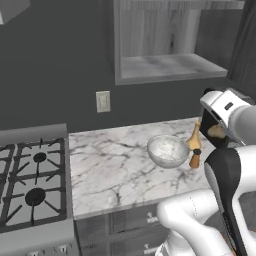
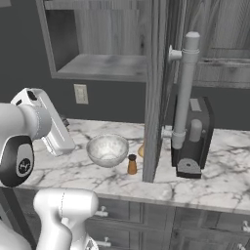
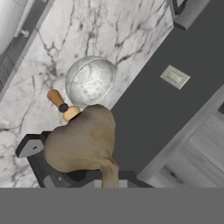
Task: Retrieve the bottle and the shaker from the cabinet and place them next to the mixing bowl on the counter. Then add garlic from the fridge to the mixing bowl.
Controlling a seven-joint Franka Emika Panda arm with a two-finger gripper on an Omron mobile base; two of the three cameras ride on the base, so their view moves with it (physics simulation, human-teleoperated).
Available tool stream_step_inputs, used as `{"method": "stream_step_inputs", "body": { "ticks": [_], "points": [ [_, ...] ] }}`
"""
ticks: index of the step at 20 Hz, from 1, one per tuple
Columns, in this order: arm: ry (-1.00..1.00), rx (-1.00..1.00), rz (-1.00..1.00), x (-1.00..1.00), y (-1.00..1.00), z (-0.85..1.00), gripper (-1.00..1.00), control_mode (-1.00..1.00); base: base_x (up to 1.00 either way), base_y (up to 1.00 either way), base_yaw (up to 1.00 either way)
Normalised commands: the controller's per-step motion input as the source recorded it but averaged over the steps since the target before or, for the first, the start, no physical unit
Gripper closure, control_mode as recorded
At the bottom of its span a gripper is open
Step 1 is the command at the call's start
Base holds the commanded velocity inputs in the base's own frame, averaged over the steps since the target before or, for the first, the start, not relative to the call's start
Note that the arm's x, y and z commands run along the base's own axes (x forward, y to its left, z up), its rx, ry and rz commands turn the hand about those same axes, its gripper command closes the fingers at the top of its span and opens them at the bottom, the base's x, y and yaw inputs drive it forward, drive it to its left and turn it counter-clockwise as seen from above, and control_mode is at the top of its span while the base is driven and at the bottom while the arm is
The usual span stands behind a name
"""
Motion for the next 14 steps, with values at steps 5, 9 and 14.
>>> {"method": "stream_step_inputs", "body": {
  "ticks": [5, 9, 14],
  "points": [
    [0.00, 0.00, 0.00, 0.00, 0.00, 0.00, 1.00, 1.00, 0.12, -0.27, 0.01],
    [0.00, 0.00, 0.00, 0.00, 0.00, 0.00, 1.00, 1.00, 0.01, -0.15, 0.00],
    [-0.10, 0.00, 0.00, 0.00, 0.00, -0.05, 1.00, -1.00, 0.00, -0.01, 0.00]
  ]
}}
